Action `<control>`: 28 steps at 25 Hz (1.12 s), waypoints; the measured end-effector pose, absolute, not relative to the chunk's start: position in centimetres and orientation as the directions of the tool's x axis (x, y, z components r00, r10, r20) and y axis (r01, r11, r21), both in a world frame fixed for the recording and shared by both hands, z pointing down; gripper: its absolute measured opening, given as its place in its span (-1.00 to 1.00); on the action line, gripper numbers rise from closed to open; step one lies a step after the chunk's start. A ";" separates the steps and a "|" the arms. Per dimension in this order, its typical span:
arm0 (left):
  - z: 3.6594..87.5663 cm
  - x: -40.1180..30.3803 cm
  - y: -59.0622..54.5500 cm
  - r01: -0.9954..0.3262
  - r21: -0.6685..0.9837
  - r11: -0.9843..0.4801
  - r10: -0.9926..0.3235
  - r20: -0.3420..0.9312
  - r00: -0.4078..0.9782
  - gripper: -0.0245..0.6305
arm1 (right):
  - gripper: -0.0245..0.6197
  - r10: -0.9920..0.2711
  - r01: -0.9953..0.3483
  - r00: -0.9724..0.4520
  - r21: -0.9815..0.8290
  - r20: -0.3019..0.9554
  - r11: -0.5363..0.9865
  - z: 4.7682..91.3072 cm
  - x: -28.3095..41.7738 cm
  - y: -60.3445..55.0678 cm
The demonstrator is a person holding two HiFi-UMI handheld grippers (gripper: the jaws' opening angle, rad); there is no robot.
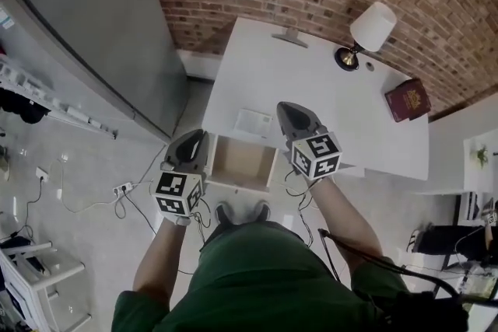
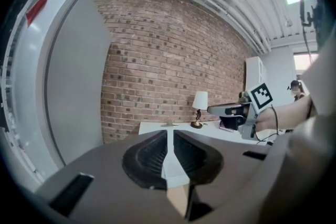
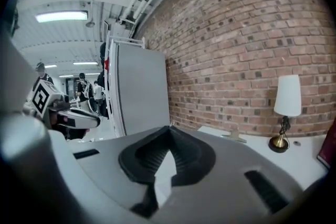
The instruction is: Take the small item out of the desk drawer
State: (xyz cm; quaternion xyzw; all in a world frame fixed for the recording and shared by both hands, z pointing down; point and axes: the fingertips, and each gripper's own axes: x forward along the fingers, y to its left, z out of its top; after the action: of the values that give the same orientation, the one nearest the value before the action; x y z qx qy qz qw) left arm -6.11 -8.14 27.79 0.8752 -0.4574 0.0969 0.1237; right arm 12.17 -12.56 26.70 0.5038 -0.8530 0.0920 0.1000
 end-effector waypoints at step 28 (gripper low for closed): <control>22.9 -3.8 -8.0 -0.759 0.147 -0.635 -0.744 0.151 0.651 -0.82 | -0.91 -0.898 -0.901 -0.419 0.064 0.136 0.430 19.3 11.3 -7.4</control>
State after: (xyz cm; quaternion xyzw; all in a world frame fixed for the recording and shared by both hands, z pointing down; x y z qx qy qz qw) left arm -3.78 -8.02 22.94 0.9033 -0.4158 0.0379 0.0989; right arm 11.27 -7.39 19.28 0.5338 -0.8422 0.0095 0.0746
